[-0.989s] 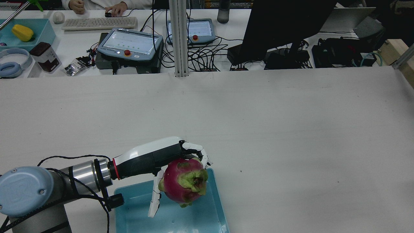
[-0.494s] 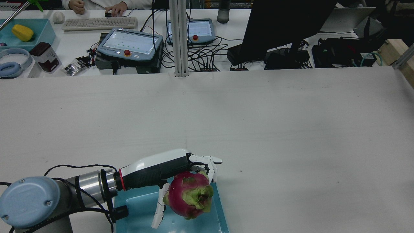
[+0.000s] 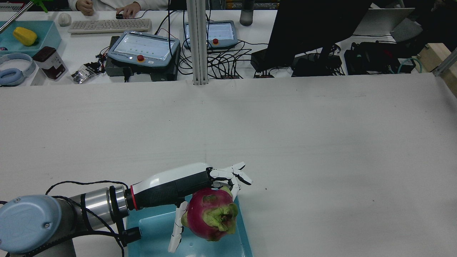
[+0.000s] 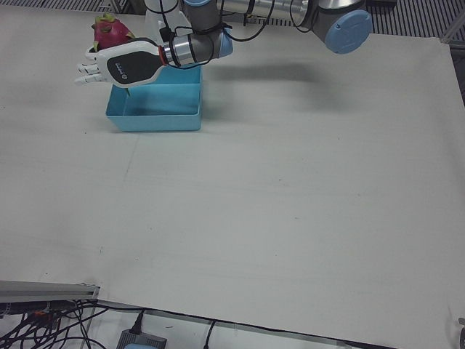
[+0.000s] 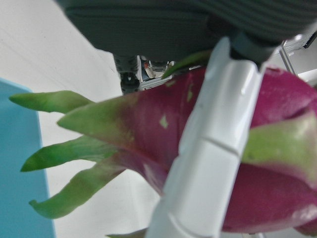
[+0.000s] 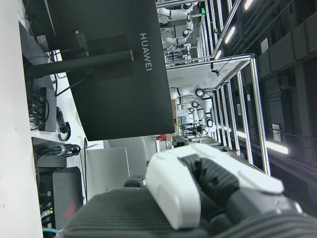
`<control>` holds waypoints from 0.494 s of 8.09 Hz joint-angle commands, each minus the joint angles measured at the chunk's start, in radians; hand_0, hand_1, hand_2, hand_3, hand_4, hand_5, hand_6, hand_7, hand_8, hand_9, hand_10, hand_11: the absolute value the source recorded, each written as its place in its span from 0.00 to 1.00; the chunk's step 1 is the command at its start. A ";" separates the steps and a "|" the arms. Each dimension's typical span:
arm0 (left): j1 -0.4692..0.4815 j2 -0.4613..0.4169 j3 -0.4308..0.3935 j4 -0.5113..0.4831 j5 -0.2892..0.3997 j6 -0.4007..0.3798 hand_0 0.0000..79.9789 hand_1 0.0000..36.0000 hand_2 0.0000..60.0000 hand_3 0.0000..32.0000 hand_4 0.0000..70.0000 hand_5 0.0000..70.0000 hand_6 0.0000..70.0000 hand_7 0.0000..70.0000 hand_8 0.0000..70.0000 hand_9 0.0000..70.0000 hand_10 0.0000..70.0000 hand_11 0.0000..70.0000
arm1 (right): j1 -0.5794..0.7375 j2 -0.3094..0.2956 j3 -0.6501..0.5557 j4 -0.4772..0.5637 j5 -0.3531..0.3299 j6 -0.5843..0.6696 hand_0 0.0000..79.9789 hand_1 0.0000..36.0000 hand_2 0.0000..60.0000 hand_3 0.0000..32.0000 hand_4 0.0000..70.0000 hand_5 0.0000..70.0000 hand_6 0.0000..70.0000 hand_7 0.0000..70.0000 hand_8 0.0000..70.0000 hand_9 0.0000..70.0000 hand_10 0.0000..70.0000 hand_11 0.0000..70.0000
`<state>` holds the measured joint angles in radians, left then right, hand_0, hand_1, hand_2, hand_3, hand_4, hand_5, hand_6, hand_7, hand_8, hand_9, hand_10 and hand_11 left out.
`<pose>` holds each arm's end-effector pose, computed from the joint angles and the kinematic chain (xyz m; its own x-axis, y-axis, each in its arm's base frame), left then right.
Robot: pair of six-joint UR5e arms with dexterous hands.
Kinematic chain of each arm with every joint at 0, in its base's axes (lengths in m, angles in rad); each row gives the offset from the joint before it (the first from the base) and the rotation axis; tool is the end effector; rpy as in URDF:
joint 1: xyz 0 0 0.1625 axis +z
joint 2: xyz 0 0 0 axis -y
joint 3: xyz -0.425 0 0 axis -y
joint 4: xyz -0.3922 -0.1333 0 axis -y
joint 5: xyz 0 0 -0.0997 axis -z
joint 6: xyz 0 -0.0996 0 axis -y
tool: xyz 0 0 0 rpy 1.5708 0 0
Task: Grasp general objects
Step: 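Lower the dragon fruit into the tray and open the left hand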
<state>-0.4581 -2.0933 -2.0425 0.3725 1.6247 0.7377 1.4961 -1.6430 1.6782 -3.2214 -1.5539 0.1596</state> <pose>0.4500 -0.3645 0.2251 -0.6491 -0.5038 -0.5700 -0.1160 0.8060 -0.5804 0.1006 -0.4651 0.6766 -0.9862 0.0500 -0.1580 0.1554 -0.0531 -0.9864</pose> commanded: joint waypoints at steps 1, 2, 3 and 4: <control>-0.005 0.002 -0.013 0.005 0.000 0.000 0.68 0.50 0.00 0.04 0.04 0.42 0.07 0.46 0.00 0.07 0.00 0.01 | 0.000 0.000 0.000 0.000 0.000 0.000 0.00 0.00 0.00 0.00 0.00 0.00 0.00 0.00 0.00 0.00 0.00 0.00; -0.005 0.002 -0.013 0.005 -0.002 0.002 0.68 0.51 0.00 0.22 0.05 0.00 0.06 0.47 0.00 0.07 0.00 0.01 | 0.001 0.000 0.000 0.000 0.000 0.000 0.00 0.00 0.00 0.00 0.00 0.00 0.00 0.00 0.00 0.00 0.00 0.00; -0.002 0.004 -0.013 0.005 -0.002 0.006 0.68 0.54 0.00 0.50 0.00 0.00 0.01 0.48 0.00 0.08 0.00 0.03 | 0.001 0.000 0.000 0.000 0.000 0.000 0.00 0.00 0.00 0.00 0.00 0.00 0.00 0.00 0.00 0.00 0.00 0.00; -0.007 0.002 -0.018 0.005 -0.008 0.011 0.69 0.56 0.00 0.76 0.00 0.00 0.00 0.51 0.00 0.08 0.01 0.06 | 0.000 0.000 0.000 0.000 0.000 0.000 0.00 0.00 0.00 0.00 0.00 0.00 0.00 0.00 0.00 0.00 0.00 0.00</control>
<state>-0.4616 -2.0904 -2.0548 0.3772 1.6234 0.7407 1.4967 -1.6431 1.6782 -3.2214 -1.5539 0.1595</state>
